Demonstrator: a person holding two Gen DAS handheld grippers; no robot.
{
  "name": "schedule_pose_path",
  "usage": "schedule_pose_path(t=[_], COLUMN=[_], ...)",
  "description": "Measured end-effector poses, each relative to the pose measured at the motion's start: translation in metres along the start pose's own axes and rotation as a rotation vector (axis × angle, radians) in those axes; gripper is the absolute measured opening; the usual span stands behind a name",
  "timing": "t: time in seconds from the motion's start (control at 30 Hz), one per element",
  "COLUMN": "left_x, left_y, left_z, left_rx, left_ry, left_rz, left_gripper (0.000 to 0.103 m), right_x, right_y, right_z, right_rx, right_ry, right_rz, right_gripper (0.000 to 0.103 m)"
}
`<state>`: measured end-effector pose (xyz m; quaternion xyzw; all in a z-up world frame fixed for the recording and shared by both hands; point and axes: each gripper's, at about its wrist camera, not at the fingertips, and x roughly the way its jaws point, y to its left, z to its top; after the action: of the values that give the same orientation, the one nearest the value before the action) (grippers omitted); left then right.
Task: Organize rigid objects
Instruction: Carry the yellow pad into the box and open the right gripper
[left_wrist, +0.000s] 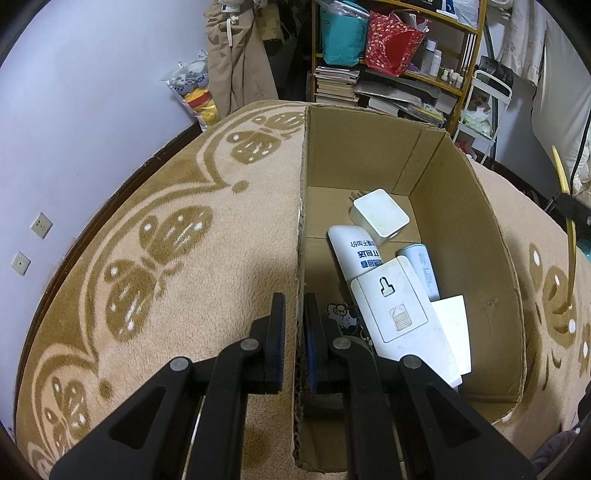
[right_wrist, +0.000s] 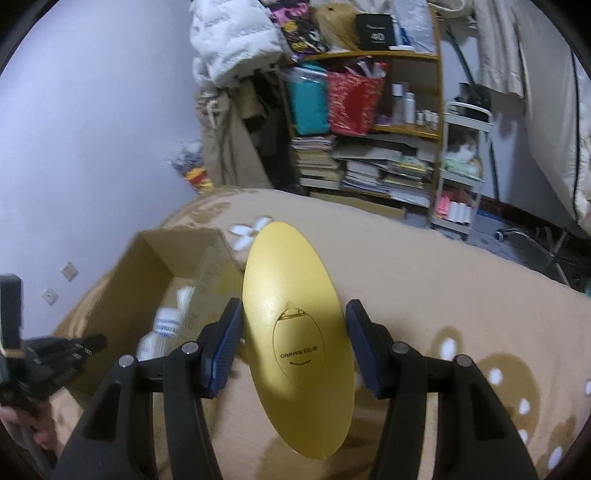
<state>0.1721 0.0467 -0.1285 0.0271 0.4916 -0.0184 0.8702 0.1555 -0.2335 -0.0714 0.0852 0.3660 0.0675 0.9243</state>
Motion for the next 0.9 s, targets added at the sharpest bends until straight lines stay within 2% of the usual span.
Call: schedule_pose_path(t=[0.2, 0.53, 0.8, 0.9], left_x=[-0.002, -0.002, -0.001, -0.001], left_y=[-0.003, -0.005, -0.003, -0.002], left_z=[-0.003, -0.002, -0.001, -0.001], left_rx=[0.001, -0.005, -0.006, -0.006], left_ry=[-0.008, -0.006, -0.005, -0.005], left_rz=[0.014, 0.003, -0.002, -0.005], left_gripper=[0.01, 0.01, 0.01, 0.01], right_x=[0.005, 0.014, 0.042, 0.051], right_y=[0.035, 0.092, 0.104, 0.103], right_z=[0.013, 0.021, -0.001, -0.007], right_rx=[0.0, -0.037, -0.012, 0.006], right_ry=[-0.035, -0.025, 0.055, 0.077], right_rz=[0.074, 0.168, 0.163, 0.151], right_gripper=[0.06, 0.06, 0.06, 0.055])
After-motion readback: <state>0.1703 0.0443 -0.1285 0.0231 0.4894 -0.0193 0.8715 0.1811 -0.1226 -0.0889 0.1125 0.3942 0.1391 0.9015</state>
